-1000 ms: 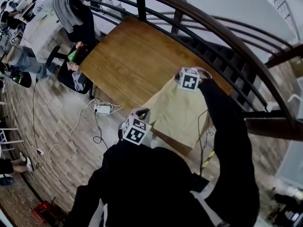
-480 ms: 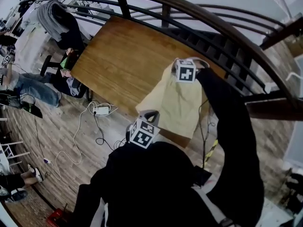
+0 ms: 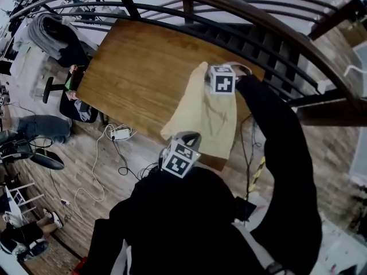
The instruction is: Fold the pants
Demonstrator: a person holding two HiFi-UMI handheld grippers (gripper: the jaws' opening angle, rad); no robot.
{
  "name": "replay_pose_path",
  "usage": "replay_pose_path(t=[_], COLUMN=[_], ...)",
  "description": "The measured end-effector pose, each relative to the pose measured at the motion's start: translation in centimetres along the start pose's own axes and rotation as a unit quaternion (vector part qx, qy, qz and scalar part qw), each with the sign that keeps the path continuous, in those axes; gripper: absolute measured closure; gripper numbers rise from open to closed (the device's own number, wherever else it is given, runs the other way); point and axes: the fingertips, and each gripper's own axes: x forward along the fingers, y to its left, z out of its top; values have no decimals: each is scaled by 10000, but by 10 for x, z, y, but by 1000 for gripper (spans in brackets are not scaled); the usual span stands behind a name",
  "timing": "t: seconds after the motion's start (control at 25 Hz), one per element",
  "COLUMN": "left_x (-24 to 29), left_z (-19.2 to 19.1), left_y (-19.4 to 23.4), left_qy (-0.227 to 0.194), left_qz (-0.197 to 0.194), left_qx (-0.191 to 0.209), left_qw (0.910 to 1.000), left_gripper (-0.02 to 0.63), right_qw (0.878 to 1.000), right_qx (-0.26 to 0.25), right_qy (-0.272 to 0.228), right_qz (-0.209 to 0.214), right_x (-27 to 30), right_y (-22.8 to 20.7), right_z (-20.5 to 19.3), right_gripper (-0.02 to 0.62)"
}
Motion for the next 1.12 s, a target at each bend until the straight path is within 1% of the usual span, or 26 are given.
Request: replay_pose_path(t=[0.2, 0.32, 0.48, 0.88, 1.12], left_x=[16, 24, 34, 53, 66], left_z=[8, 12, 16, 19, 14], left_y=[-29, -50, -72, -107, -123], left_qy=[69, 93, 132, 325, 573], left_qz=[-392, -635, -917, -1434, -1727], left_qx=[-2, -12, 71, 150, 97], left_qw=[9992, 9979, 9957, 9890, 9833], left_gripper=[595, 595, 595, 595, 595], right_qw=[9999, 9997, 9993, 9979, 9964], right_qx=[102, 196, 320, 616, 837], right_qy=[-79, -154, -193, -141, -17], right_qz=[35, -12, -56, -137, -91], right_x=[-6, -10, -12, -12, -5], right_y=[13, 19, 29, 53, 68], right_z=[-25, -39, -56, -99, -124], right_gripper=[586, 586, 586, 586, 586])
